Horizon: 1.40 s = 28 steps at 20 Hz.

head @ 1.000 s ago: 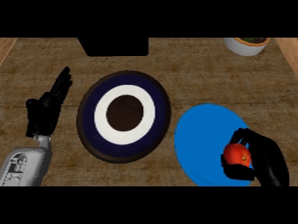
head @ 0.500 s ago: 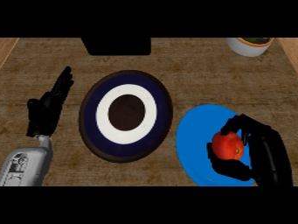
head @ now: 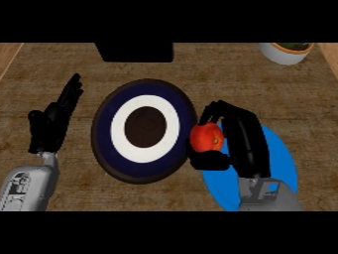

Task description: Pick the tomato from the plate and place it in the plate

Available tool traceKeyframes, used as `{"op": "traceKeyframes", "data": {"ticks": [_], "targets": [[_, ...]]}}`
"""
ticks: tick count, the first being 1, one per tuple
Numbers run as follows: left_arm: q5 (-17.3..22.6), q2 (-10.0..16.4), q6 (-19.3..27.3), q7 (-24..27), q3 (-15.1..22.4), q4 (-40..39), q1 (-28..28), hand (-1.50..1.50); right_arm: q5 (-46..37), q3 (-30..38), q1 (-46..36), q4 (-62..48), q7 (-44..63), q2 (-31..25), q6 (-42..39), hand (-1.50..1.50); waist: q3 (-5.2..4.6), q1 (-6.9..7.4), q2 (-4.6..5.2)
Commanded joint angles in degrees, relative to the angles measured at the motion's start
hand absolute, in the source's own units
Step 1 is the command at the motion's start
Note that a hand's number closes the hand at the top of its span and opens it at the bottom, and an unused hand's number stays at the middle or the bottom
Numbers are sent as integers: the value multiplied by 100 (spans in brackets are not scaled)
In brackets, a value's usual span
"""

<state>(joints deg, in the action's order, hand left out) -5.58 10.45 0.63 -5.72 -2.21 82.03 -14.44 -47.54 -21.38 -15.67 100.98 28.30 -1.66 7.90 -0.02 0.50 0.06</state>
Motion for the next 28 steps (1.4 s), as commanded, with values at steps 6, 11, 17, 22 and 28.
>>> {"op": "traceKeyframes", "data": {"ticks": [6, 11, 17, 22, 28], "targets": [[10, 23, -119, -138, -52, -74, -216, 0, 715, -847, -1866, -2554, 410, 164, 1323, 150, 2, 47, 14], [12, -30, -177, 132, -3, -168, -38, 0, 667, -1352, -2836, -3812, 1156, 166, 1160, 150, -2, 134, 33], [-299, -313, 64, 255, 296, -231, -60, 0, 2615, -1734, -2912, -4735, 704, 166, 2326, -150, 5, 323, 94], [-272, -342, 121, -59, 196, -378, -568, 0, 3718, -2153, -3590, -5240, 446, 166, 2732, -150, 5, 321, 78], [-164, -237, -3, -215, 146, -48, -370, 0, 4624, -1624, -3008, -4744, -1122, 166, 3642, -150, 16, 276, 66]]}}
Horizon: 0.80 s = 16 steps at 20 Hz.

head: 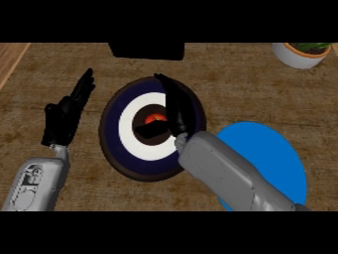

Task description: Pick the tomato from the plate and place it in the plate

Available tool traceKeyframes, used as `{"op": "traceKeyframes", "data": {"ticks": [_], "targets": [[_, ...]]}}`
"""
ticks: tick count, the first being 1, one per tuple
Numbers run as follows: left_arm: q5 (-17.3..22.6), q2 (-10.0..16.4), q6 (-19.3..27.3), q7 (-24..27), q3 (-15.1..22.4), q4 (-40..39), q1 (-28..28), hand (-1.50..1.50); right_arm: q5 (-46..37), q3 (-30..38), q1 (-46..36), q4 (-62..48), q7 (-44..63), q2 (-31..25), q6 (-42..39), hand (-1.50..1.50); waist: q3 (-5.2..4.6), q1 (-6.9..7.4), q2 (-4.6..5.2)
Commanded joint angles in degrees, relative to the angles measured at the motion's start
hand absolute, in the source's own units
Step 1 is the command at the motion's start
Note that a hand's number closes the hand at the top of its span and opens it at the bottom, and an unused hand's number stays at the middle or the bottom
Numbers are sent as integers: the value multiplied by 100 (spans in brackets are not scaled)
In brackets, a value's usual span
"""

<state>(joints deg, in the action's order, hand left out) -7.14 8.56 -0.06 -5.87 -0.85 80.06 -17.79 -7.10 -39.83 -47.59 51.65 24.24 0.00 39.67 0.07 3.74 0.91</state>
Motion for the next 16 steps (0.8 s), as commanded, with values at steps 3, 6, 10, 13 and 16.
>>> {"op": "traceKeyframes", "data": {"ticks": [3, 6, 10, 13, 16], "targets": [[-21, -63, 125, 69, -83, -148, -145, 0, 915, 372, 280, 327, -944, 0, 1166, -150, 1, -125, -21], [75, 99, 36, -11, -203, 140, 264, 0, 1056, 846, 598, 589, -1232, 0, 1234, -150, -1, -267, -86], [181, 264, -74, -59, -368, 217, 346, 0, 1035, 1036, 1773, 1370, -1622, -299, 1294, -150, -3, -408, -115], [56, 196, -48, 1, -268, 95, 290, 0, 1194, 1334, 2148, 2055, -1663, -742, 860, -150, -6, -422, -110], [-50, 13, 130, -2, -150, 230, 384, 0, 1640, 1746, 2998, 2348, -2378, -1246, 264, -150, -2, -434, -102]]}}
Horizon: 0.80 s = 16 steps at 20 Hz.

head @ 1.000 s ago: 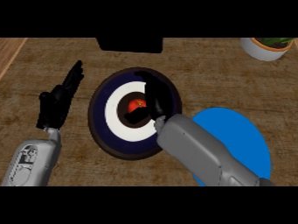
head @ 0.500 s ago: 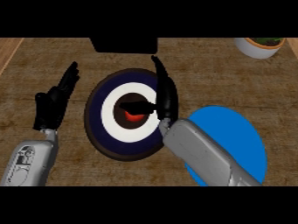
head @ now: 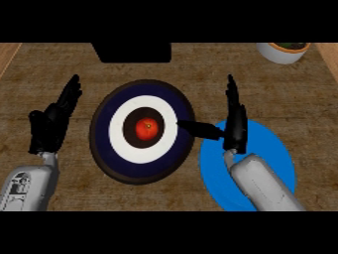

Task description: Pick the tomato from the plate and place it in the plate

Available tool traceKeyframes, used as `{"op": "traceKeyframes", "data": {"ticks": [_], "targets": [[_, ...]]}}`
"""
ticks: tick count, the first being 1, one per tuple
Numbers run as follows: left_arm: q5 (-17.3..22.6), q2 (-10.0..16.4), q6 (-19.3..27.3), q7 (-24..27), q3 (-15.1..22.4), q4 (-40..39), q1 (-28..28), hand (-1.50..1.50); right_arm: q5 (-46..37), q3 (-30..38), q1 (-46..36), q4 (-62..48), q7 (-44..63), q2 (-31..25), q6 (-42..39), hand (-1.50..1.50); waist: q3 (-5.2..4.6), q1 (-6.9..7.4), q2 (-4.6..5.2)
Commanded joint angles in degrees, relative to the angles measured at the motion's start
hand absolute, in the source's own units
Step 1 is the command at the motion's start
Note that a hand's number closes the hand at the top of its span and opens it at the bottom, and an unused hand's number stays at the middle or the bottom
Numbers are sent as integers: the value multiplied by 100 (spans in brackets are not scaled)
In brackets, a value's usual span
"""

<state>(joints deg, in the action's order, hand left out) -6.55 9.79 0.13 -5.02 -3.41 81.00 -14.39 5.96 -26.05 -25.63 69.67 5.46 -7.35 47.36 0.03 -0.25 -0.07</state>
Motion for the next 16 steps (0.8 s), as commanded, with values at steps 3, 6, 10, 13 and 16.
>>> {"op": "traceKeyframes", "data": {"ticks": [3, 6, 10, 13, 16], "targets": [[-10, 61, -71, -1, -22, 263, 155, 0, 467, 562, 1296, 964, -615, -761, -981, -150, -1, -5, 0], [9, 67, -50, -120, -138, -81, -225, 0, 644, 799, 1742, 785, -1276, -771, -1510, -150, -1, -5, 7], [-89, -38, -40, -163, 1, 151, 15, 0, 713, 1305, 1910, 386, -1681, -867, -2013, -150, -1, 17, 8], [-60, -75, -93, -107, -33, -34, -75, 0, 840, 1666, 1870, 85, -2012, -782, -2503, -150, -1, 18, 11], [-24, 11, -217, -215, -102, 43, -142, 0, 660, 1881, 1780, -45, -1958, -807, -2767, -150, -2, 20, 7]]}}
